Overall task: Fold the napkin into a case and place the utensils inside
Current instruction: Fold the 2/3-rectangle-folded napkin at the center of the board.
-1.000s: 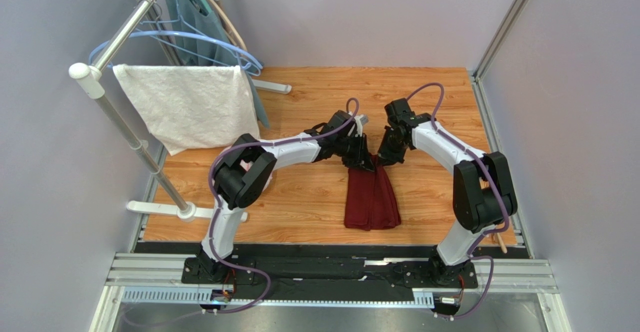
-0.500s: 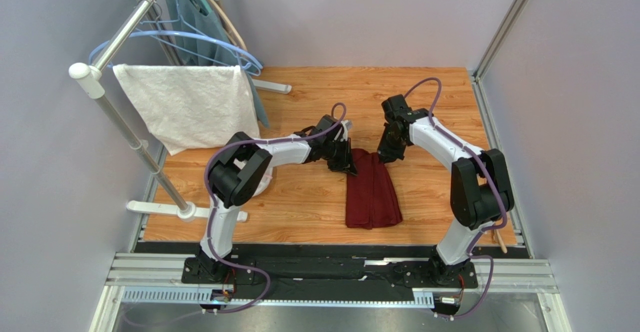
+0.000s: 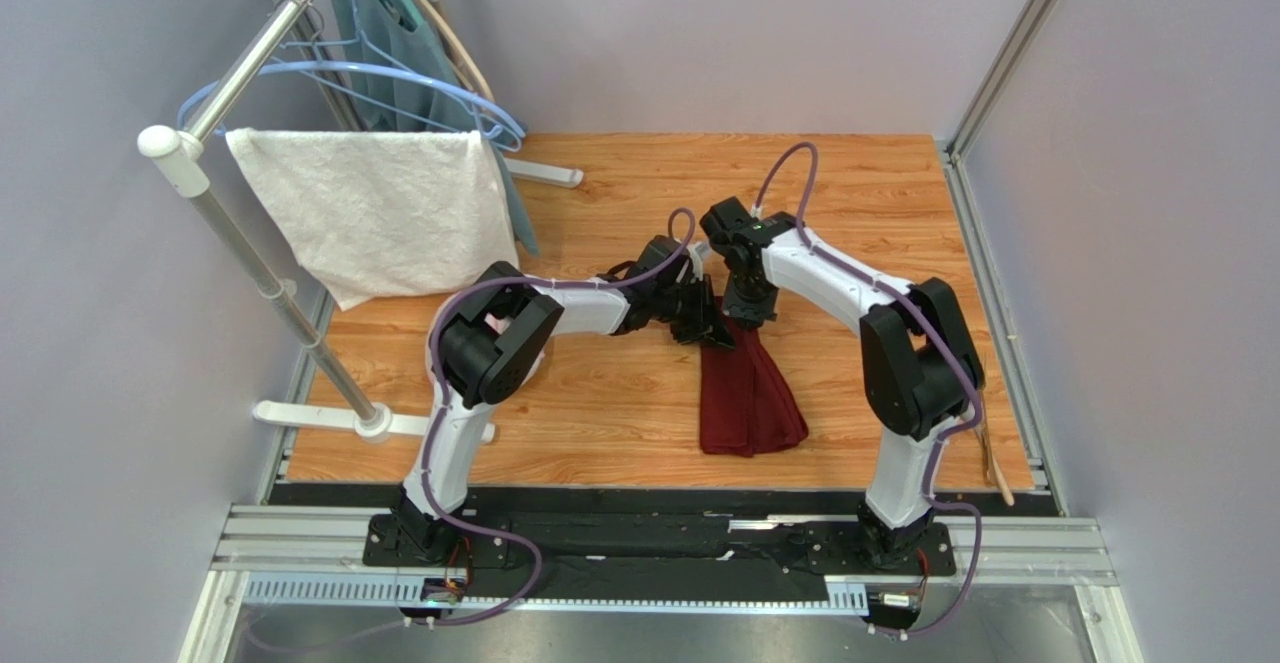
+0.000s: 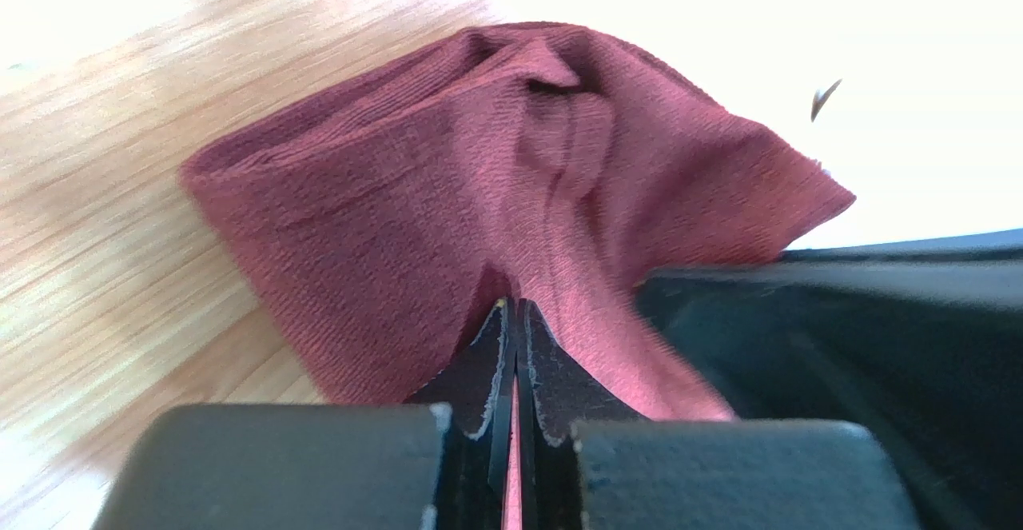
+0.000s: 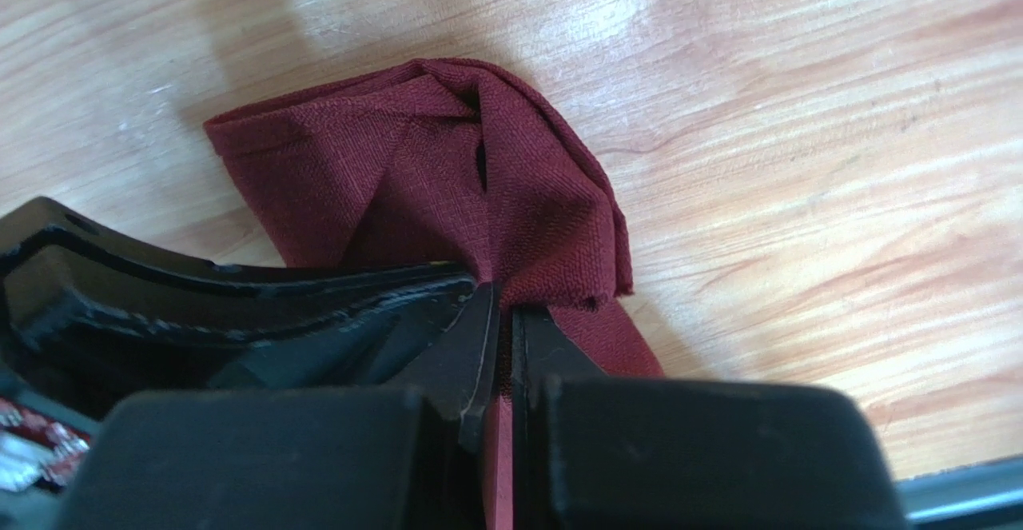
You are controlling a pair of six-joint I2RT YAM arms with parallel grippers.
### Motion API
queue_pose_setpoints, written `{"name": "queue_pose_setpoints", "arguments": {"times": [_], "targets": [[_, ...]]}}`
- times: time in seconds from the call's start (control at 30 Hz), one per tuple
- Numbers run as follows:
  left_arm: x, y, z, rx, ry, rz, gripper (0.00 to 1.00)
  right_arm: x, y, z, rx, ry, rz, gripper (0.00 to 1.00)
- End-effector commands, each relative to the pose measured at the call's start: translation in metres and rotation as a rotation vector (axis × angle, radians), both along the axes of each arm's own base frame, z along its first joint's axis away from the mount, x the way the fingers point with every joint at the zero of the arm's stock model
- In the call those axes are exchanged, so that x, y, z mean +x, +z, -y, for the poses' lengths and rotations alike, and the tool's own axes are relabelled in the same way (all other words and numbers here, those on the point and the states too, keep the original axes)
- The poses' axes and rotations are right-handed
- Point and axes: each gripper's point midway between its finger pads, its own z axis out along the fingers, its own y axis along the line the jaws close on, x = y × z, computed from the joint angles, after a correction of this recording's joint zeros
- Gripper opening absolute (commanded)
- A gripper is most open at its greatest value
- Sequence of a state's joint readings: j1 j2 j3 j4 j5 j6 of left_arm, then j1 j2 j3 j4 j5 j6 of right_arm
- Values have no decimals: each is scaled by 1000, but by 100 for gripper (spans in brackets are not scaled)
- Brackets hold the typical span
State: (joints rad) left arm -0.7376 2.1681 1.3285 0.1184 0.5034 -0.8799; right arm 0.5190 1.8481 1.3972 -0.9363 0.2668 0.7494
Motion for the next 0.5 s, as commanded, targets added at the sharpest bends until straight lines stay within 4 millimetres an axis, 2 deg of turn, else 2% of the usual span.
{"name": "queue_pose_setpoints", "arguments": {"times": [0.0, 0.3, 0.43, 0.47], "targets": [[-5, 0, 15, -48, -14, 7, 2, 8, 1, 3, -123, -124, 49, 0], [-10, -5, 12, -65, -44, 14, 2, 15, -10, -15, -146, -208, 79, 0], [-18, 5, -6, -77, -64, 36, 5, 15, -19, -16, -140, -217, 80, 0], [-18, 7, -10, -77, -64, 41, 9, 15, -20, -16, -135, -219, 80, 0]]}}
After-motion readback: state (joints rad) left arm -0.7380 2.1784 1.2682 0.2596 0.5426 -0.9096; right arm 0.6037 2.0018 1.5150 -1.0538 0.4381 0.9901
